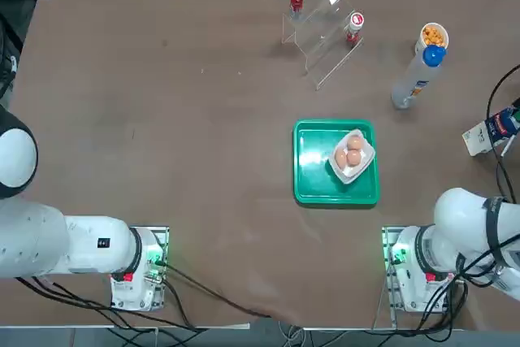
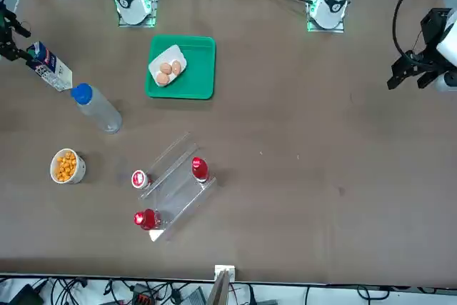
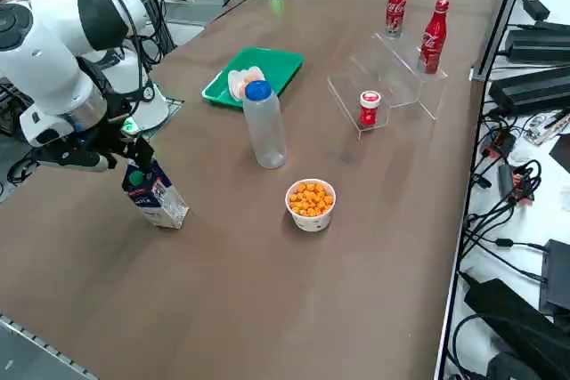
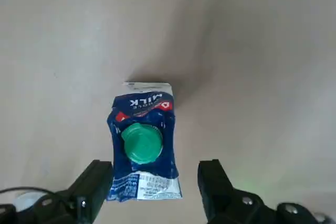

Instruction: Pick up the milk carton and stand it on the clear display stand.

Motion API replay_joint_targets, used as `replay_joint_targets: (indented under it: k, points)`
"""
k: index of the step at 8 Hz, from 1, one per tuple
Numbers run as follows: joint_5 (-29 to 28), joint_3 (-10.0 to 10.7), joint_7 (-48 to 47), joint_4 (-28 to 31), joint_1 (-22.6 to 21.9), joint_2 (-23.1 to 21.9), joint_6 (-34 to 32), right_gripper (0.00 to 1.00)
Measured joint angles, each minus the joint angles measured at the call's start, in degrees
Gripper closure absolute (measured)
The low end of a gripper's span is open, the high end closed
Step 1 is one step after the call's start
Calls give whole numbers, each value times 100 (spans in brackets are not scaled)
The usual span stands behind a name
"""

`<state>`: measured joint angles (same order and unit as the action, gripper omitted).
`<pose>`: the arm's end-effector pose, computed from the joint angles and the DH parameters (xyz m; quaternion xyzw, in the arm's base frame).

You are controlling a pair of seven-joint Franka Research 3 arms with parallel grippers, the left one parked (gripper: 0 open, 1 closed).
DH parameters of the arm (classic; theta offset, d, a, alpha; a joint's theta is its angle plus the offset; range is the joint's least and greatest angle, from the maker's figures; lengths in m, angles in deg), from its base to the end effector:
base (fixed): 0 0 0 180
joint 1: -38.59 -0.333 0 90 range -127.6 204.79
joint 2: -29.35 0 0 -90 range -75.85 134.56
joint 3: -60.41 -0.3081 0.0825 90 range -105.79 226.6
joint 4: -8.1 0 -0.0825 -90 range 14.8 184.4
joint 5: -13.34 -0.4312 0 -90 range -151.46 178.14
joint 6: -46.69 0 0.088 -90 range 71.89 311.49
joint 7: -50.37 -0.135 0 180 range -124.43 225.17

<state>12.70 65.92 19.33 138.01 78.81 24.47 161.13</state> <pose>0.3626 -0.3701 0.3180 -0.7791 0.6200 0.0906 0.0207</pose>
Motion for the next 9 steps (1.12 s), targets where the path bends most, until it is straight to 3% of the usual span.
replay_joint_targets:
  k: [9]
  points:
    - [-128,51,112,1,8,143,78,0]
